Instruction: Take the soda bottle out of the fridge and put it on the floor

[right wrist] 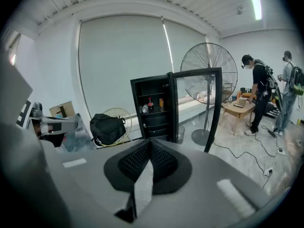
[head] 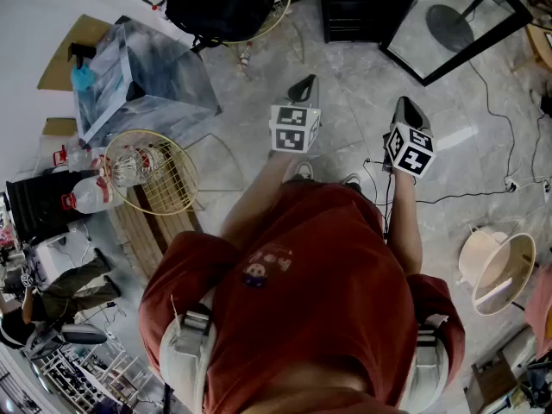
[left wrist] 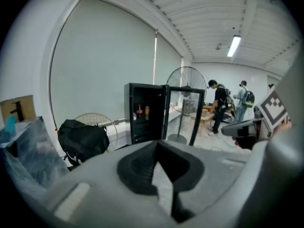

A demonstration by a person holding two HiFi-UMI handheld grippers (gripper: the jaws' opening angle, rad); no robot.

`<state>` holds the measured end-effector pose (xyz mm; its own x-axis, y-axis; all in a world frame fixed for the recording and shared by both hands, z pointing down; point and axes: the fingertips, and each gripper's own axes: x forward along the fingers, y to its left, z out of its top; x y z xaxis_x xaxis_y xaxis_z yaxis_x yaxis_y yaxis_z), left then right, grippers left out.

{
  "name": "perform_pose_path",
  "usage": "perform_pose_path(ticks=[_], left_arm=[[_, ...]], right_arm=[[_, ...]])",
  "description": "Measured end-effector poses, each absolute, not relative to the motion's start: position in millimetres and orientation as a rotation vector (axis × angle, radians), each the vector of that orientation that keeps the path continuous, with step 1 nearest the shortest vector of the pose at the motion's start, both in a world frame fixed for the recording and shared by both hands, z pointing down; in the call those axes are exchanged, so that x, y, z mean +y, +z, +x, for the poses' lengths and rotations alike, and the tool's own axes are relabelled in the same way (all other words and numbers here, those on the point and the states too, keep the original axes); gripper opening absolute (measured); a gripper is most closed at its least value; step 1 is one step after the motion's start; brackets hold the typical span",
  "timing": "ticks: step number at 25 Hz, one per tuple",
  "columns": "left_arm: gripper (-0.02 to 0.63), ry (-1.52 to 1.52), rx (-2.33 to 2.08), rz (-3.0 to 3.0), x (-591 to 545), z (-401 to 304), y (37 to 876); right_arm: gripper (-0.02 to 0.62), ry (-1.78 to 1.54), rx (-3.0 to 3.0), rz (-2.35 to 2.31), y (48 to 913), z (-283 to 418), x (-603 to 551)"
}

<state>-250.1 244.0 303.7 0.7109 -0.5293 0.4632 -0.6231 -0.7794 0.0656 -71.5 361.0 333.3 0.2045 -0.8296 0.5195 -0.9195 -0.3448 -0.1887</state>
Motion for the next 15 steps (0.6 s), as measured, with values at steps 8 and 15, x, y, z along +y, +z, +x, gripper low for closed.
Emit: perform_pose_path(ticks=[8, 15], left_arm=[[0.0, 0.653, -0.893, 2.684, 259.0, -240.6, 306.9], [0.0, 0.619, -0.914, 2.651, 293.7, -218.8, 313.9]], right_arm=[[0.002, 0.833, -1.69, 2.294, 337.5, -68.9, 372.4], [0.002, 0.815, -1.797, 2.296, 341.1, -56.5, 404.3]])
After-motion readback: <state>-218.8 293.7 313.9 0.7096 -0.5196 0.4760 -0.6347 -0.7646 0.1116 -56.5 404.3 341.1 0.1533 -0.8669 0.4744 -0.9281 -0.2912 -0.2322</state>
